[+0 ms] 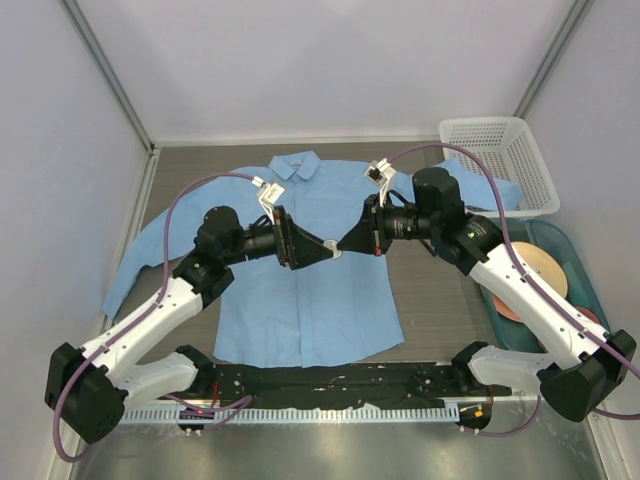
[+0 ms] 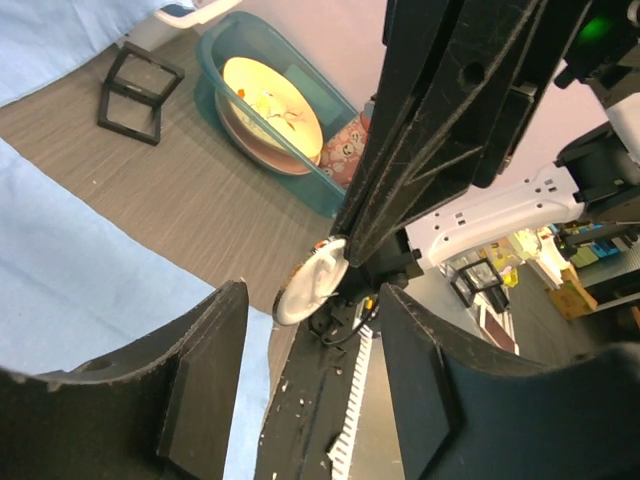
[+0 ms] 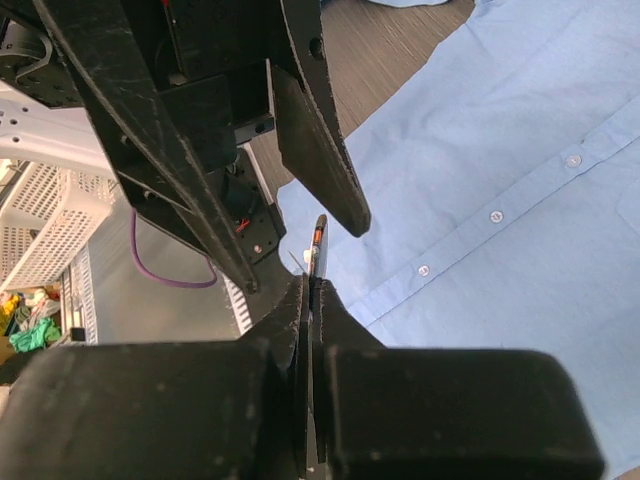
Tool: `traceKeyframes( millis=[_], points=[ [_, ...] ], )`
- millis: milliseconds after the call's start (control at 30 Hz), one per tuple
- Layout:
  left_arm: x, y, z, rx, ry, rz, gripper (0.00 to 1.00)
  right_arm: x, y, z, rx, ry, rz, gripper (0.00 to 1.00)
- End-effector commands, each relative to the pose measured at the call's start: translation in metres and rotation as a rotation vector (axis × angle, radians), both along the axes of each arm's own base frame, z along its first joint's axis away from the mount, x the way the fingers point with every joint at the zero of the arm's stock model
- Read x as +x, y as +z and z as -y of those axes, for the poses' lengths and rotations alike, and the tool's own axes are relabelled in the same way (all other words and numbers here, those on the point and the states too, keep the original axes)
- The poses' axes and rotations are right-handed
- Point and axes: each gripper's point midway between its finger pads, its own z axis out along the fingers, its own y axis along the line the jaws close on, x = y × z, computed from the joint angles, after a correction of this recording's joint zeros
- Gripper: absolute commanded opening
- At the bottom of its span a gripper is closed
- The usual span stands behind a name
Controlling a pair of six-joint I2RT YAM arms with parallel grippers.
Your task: Pin the brooch onto the clothing
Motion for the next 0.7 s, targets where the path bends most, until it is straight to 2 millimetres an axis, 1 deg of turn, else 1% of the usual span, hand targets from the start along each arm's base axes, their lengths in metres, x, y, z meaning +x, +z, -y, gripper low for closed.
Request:
traceKeyframes(
  millis=[0,67,100,167,200,233,300,333,367,433,467,500,533,600,667],
  points=[
    [-0.016,0.025,-0.007,-0.055,-0.072,0.138,0.60,-0.005,0.017,0.003,0.012,0.032,0.111,0.01],
    [-0.023,0.028,-0.014,-0.047,-0.096,0.186,0.60,-0.006,0.020,0.004,0.010,0.046,0.141,0.01],
    [-0.024,0.028,-0.016,-0.032,-0.104,0.248,0.61,-0.007,0.023,0.006,0.009,0.062,0.190,0.01],
    [-0.026,0.026,-0.024,0.010,-0.103,0.305,0.59,-0.013,0.025,0.008,0.011,0.098,0.234,0.01],
    [-0.029,0.032,-0.030,0.033,-0.095,0.442,0.58,-0.016,0.027,0.009,0.006,0.125,0.285,0.01],
    [-0.030,0.026,-0.034,0.071,-0.098,0.487,0.56,-0.019,0.029,0.009,0.004,0.141,0.314,0.01],
    [-0.032,0.030,-0.040,0.112,-0.082,0.588,0.52,-0.025,0.029,0.010,-0.007,0.171,0.351,0.01],
    [-0.031,0.022,-0.043,0.164,-0.096,0.633,0.50,-0.027,0.030,0.010,-0.014,0.191,0.397,0.01],
    [-0.031,0.028,-0.044,0.174,-0.096,0.669,0.49,-0.031,0.030,0.010,-0.022,0.211,0.411,0.01],
    [-0.028,0.026,-0.046,0.212,-0.110,0.724,0.47,-0.043,0.033,0.006,-0.027,0.266,0.494,0.01],
    [-0.028,0.034,-0.045,0.209,-0.111,0.759,0.46,-0.045,0.032,0.005,-0.039,0.274,0.517,0.01],
    [-0.028,0.036,-0.044,0.209,-0.117,0.773,0.45,-0.048,0.032,0.004,-0.043,0.285,0.539,0.01],
    [-0.028,0.034,-0.041,0.213,-0.137,0.786,0.45,-0.055,0.033,0.000,-0.047,0.314,0.575,0.01],
    [-0.032,0.038,-0.037,0.211,-0.165,0.803,0.44,-0.057,0.033,-0.001,-0.058,0.316,0.605,0.01],
    [-0.040,0.038,-0.031,0.208,-0.215,0.837,0.44,-0.058,0.033,-0.003,-0.064,0.324,0.629,0.01]
  ],
)
